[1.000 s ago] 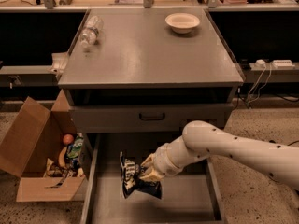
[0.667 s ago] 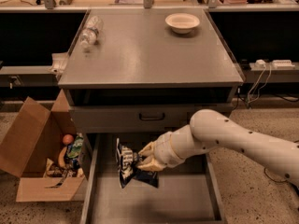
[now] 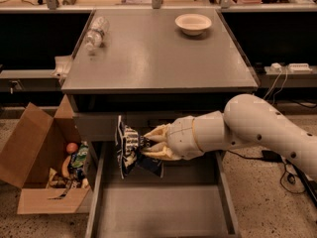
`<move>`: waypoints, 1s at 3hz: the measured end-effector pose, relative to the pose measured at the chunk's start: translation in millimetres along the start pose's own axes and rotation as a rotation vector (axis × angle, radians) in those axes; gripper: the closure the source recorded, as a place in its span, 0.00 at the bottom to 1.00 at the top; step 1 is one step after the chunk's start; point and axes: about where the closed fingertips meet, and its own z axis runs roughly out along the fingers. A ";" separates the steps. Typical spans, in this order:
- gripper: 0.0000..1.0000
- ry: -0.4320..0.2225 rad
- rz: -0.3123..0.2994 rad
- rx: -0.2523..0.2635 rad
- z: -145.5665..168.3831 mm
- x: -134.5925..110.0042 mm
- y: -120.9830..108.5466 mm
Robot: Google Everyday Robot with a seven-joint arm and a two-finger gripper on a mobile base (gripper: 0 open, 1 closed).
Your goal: Pick blue chip bag from middle drawer and place on counter
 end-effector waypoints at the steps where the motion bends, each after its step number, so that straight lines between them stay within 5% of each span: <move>1: 1.00 0.003 0.002 -0.005 1.9 1.0 0.6; 2: 1.00 -0.030 0.002 0.073 -12.9 -11.6 -24.4; 3: 1.00 -0.079 0.000 0.217 -61.7 -45.4 -82.6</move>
Offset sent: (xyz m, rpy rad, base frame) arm 0.0538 -0.0220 0.0651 0.1210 -0.1169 -0.1565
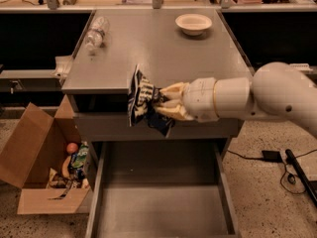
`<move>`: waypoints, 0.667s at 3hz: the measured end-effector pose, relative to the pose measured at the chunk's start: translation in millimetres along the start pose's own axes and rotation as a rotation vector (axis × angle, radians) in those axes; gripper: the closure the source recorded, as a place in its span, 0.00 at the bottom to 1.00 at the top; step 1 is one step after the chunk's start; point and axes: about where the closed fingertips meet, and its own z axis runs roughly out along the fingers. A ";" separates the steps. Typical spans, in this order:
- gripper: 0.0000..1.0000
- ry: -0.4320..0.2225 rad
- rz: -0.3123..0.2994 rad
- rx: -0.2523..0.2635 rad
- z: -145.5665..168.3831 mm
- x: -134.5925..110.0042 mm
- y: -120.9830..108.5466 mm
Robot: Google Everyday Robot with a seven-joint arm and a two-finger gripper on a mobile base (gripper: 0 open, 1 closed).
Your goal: Pick blue chip bag from middle drawer and place on counter
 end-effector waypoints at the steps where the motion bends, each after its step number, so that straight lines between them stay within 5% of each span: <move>1: 1.00 -0.023 0.001 0.086 -21.3 -25.6 -51.2; 2: 1.00 -0.033 0.044 0.165 -29.2 -19.2 -101.5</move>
Offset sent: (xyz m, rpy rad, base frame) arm 0.1299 -0.0679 0.0708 0.1234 -0.0441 -0.2503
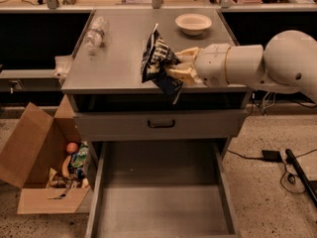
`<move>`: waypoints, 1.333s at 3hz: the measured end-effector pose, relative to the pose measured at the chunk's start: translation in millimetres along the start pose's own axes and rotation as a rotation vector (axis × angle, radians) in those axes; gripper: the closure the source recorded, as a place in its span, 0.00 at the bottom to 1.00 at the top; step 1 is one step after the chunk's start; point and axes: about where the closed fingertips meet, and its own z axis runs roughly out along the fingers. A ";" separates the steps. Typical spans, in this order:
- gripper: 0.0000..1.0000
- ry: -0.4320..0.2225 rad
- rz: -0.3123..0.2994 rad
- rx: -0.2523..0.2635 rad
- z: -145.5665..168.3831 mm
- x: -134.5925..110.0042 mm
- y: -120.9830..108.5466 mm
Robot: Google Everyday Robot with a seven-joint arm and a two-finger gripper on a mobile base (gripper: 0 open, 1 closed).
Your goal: Pick blue chip bag from middle drawer and place on counter
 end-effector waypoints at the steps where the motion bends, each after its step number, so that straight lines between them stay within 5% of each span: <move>1: 1.00 -0.001 0.002 0.004 0.6 0.0 -1.6; 2: 1.00 -0.001 0.005 0.008 1.2 0.0 -3.4; 3: 1.00 0.007 0.058 0.079 -0.6 5.0 -39.8; 4: 1.00 -0.003 0.186 0.184 -6.2 20.1 -90.5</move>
Offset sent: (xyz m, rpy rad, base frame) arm 0.0109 -0.0061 0.0026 0.0149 -0.0024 -0.0325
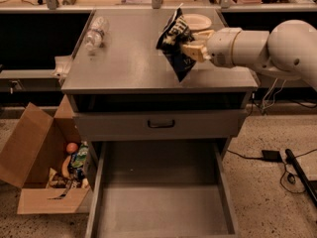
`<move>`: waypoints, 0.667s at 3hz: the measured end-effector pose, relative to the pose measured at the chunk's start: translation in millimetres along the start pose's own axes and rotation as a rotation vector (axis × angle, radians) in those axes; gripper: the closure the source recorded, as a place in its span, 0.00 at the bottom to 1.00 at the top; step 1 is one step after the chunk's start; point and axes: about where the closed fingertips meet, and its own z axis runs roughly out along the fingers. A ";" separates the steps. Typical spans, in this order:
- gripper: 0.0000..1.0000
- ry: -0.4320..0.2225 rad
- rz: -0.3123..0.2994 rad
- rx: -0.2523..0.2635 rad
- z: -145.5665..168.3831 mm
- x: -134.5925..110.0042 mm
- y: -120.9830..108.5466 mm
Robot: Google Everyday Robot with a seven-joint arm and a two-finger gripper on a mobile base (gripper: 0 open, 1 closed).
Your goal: Pick blue chip bag from middle drawer and place on counter
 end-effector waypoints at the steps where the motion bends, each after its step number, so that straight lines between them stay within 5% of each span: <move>1: 1.00 0.008 0.136 0.082 3.5 17.5 -37.6; 2: 0.84 0.038 0.238 0.109 13.8 37.6 -65.0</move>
Offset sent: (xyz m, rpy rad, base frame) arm 0.0938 -0.0647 -0.0426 0.1670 0.2655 -0.2337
